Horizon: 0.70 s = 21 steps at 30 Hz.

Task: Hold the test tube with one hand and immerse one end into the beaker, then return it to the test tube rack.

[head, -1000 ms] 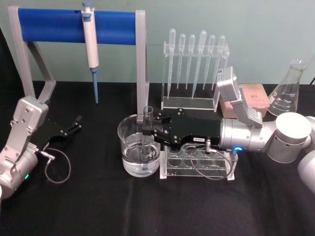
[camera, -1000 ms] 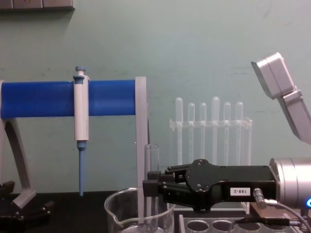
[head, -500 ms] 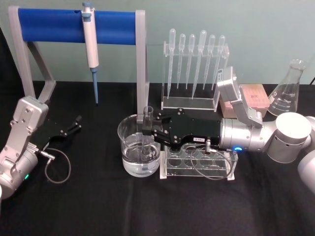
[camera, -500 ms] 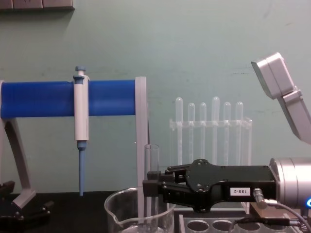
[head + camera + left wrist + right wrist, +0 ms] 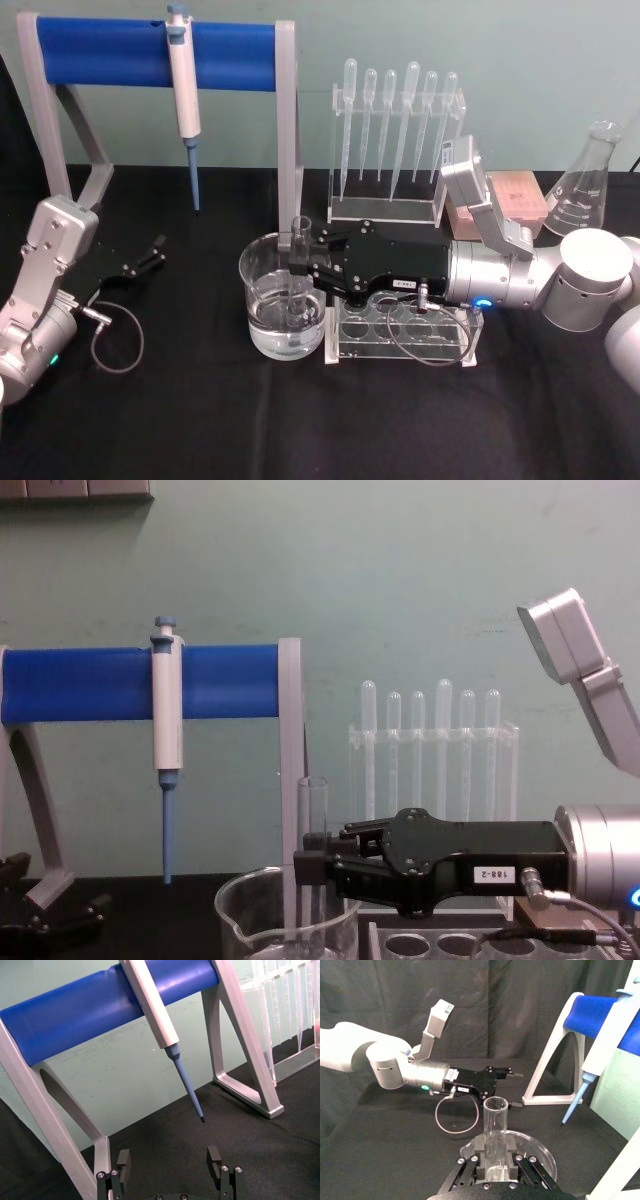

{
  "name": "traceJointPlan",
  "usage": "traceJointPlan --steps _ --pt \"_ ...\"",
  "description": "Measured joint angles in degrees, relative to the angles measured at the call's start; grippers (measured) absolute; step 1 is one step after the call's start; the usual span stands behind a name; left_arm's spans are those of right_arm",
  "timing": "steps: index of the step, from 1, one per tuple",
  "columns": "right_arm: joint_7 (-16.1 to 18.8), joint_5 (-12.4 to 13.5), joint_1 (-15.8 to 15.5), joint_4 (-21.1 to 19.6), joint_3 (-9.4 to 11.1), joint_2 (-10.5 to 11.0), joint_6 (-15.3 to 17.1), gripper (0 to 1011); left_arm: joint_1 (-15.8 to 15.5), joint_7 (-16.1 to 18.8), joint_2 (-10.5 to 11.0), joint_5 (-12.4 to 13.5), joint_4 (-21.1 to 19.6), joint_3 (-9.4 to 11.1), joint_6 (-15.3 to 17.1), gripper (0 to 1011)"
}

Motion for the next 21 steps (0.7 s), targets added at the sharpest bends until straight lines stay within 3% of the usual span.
traceJointPlan --steps 21 --pt "0.00 0.00 0.00 0.00 0.00 0.00 0.00 243 0.00 0.00 0.00 0.00 0.00 0.00 0.00 1000"
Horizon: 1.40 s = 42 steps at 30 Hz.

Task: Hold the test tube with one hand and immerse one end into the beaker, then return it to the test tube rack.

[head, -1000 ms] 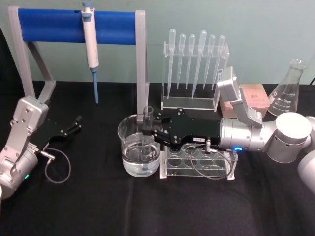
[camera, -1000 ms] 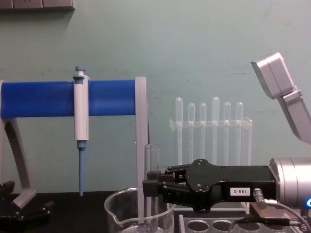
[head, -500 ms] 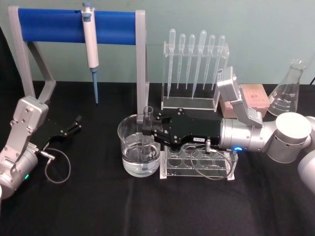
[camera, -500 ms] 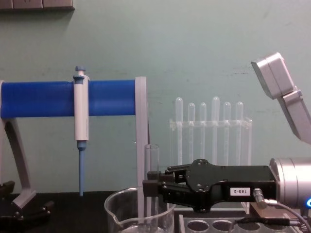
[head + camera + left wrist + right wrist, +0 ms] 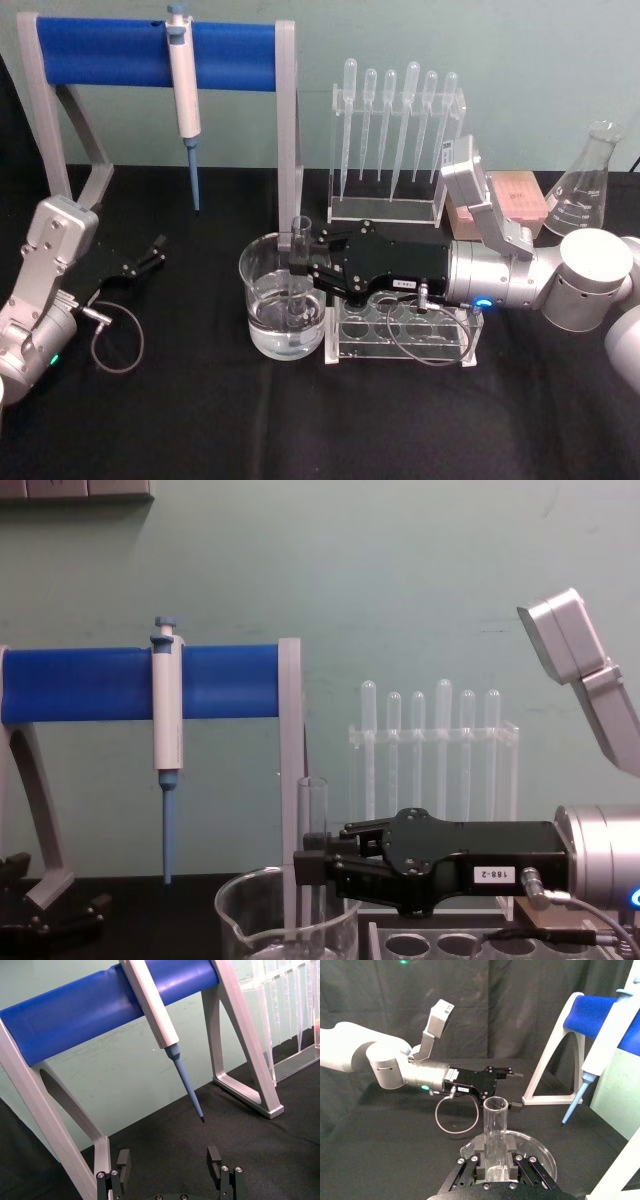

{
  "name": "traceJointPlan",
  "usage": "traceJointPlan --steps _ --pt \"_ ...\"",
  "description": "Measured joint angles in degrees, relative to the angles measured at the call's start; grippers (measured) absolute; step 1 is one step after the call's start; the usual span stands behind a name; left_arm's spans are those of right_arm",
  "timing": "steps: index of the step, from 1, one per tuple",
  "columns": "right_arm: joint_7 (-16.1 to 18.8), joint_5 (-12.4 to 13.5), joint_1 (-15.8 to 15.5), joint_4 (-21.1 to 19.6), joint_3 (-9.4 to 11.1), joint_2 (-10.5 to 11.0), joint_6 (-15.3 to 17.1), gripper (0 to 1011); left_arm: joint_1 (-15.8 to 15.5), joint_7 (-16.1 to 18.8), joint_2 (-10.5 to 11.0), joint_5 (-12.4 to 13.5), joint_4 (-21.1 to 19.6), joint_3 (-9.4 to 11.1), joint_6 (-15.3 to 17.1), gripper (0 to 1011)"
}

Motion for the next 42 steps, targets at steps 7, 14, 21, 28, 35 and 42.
traceJointPlan --steps 7,14,21,28,35,42 --pt "0.00 0.00 0.00 0.00 0.00 0.00 0.00 243 0.00 0.00 0.00 0.00 0.00 0.00 0.00 1000" --pt "0.00 0.00 0.00 0.00 0.00 0.00 0.00 242 0.00 0.00 0.00 0.00 0.00 0.00 0.00 1000" --pt "0.00 0.00 0.00 0.00 0.00 0.00 0.00 242 0.00 0.00 0.00 0.00 0.00 0.00 0.00 1000" --pt "0.00 0.00 0.00 0.00 0.00 0.00 0.00 242 0.00 0.00 0.00 0.00 0.00 0.00 0.00 1000" --pt "0.00 0.00 0.00 0.00 0.00 0.00 0.00 243 0.00 0.00 0.00 0.00 0.00 0.00 0.00 1000" --pt "0.00 0.00 0.00 0.00 0.00 0.00 0.00 242 0.00 0.00 0.00 0.00 0.00 0.00 0.00 1000"
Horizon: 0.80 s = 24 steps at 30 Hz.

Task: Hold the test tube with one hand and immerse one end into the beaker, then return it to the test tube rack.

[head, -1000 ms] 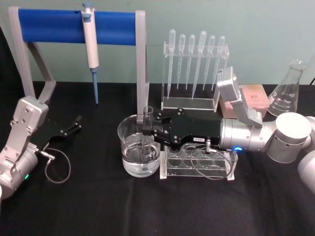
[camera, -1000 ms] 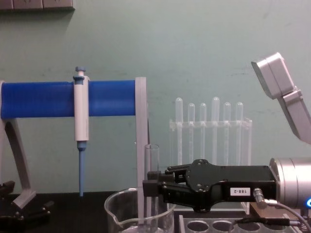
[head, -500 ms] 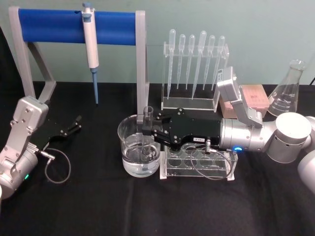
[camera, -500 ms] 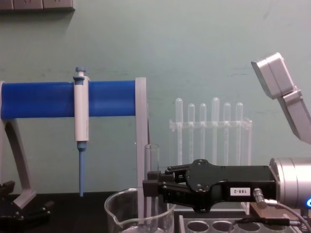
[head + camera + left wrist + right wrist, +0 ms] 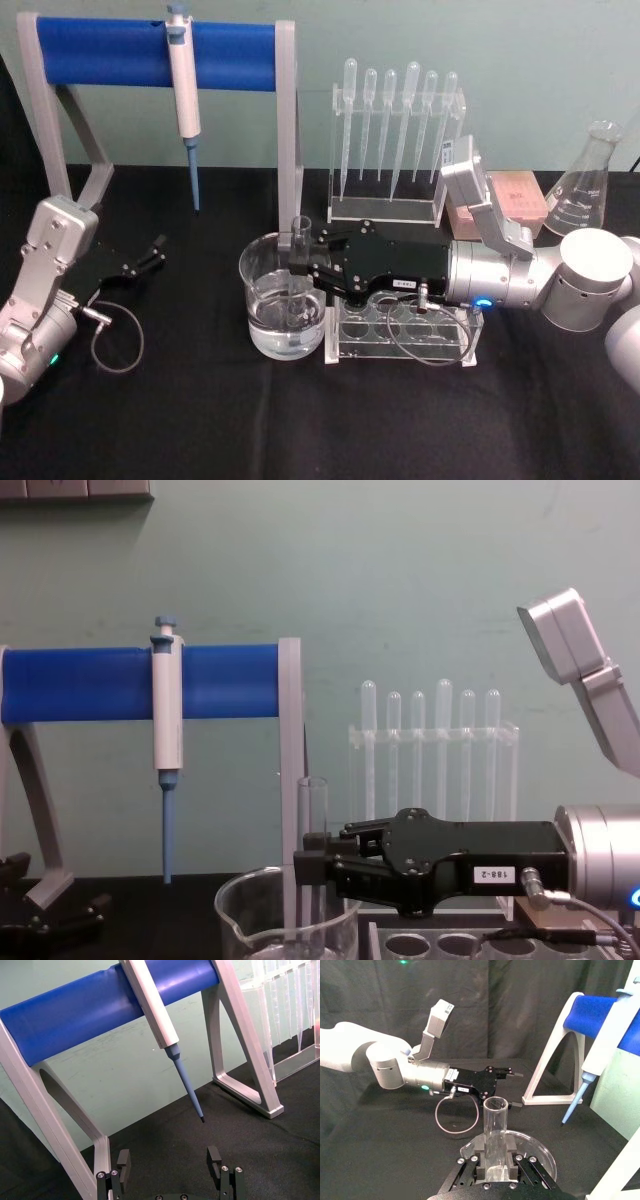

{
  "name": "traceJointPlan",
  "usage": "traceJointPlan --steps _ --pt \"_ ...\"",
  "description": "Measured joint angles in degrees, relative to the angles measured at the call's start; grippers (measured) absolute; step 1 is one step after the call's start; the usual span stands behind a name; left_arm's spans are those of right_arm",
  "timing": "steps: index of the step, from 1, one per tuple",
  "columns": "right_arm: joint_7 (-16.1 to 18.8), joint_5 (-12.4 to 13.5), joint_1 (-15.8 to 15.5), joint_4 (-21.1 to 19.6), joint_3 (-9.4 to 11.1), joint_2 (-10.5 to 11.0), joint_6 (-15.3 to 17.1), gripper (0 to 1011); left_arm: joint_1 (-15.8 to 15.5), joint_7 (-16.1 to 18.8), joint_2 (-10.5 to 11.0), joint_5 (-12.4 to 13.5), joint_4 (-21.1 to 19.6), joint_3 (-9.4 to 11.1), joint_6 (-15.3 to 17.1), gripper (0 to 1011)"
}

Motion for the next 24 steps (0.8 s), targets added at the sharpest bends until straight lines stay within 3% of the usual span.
traceJointPlan --steps 24 --pt "0.00 0.00 0.00 0.00 0.00 0.00 0.00 242 0.00 0.00 0.00 0.00 0.00 0.00 0.00 1000"
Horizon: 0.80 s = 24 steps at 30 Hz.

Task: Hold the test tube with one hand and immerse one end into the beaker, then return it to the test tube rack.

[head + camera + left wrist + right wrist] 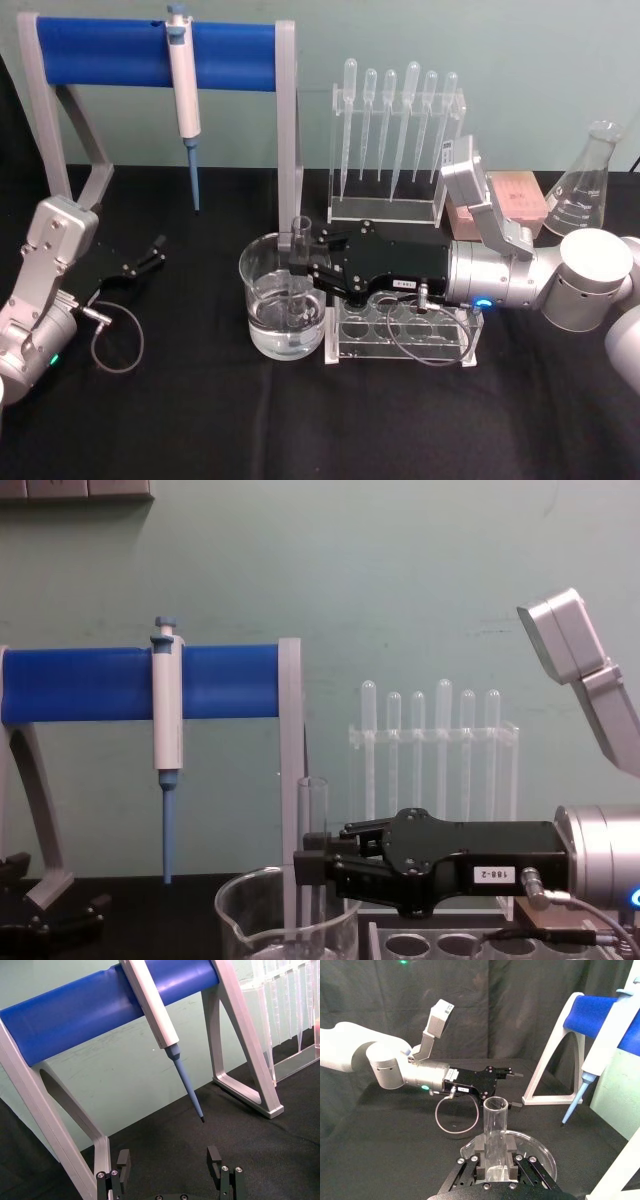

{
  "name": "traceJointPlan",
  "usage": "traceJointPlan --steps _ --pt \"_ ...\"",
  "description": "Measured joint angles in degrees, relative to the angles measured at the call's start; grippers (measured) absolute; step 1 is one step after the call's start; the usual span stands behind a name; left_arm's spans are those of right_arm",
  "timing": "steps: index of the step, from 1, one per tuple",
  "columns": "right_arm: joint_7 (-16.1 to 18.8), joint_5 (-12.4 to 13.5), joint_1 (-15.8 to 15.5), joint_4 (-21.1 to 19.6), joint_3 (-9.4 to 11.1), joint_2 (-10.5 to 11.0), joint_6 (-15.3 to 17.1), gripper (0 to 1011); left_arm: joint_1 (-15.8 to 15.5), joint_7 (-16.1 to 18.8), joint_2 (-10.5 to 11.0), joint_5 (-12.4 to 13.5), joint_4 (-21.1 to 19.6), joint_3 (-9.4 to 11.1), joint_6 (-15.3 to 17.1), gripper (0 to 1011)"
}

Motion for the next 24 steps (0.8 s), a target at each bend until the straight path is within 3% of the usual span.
traceJointPlan --steps 24 --pt "0.00 0.00 0.00 0.00 0.00 0.00 0.00 243 0.00 0.00 0.00 0.00 0.00 0.00 0.00 1000"
